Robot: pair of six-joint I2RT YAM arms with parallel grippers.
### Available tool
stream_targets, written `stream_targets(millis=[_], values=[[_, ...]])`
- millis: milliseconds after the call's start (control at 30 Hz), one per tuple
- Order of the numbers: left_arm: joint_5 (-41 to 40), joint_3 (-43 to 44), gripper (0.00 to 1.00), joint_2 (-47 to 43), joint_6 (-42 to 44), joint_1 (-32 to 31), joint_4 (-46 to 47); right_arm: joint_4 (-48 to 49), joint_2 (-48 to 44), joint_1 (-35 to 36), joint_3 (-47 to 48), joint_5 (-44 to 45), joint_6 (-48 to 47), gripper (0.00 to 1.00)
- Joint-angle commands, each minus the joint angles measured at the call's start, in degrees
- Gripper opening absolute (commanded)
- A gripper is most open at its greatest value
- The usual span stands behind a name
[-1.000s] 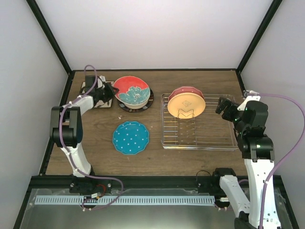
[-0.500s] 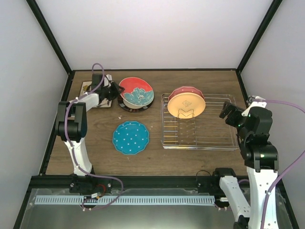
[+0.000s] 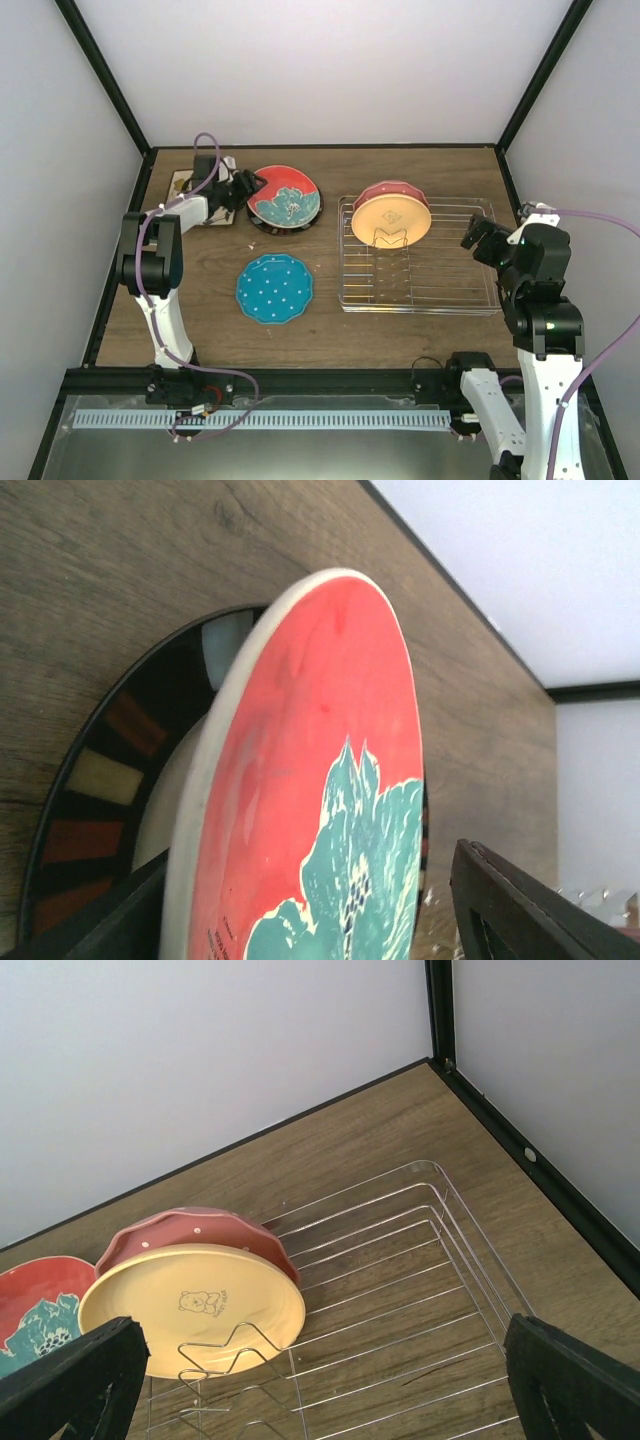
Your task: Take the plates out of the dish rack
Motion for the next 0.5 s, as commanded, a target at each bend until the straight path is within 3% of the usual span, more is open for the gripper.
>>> stream_targets(millis=[0,200,467], values=[[1.72,-0.80,0.75,-1.15,0.26,-0.66,2.15,0.27,-0.15,0.40,1.44,0.52,0.16,1.00],[0.11,-0.79,0.86,-0.93,2.75,-1.49,-0.70,0.29,-0.24,0.40,1.18,0.52,0.25,1.00],[-3.91,0.30,0.92,0.03,6.15,-2.99,-6.20,-0.58,-1.06,0.40,1.27,1.12,0.44,1.00]])
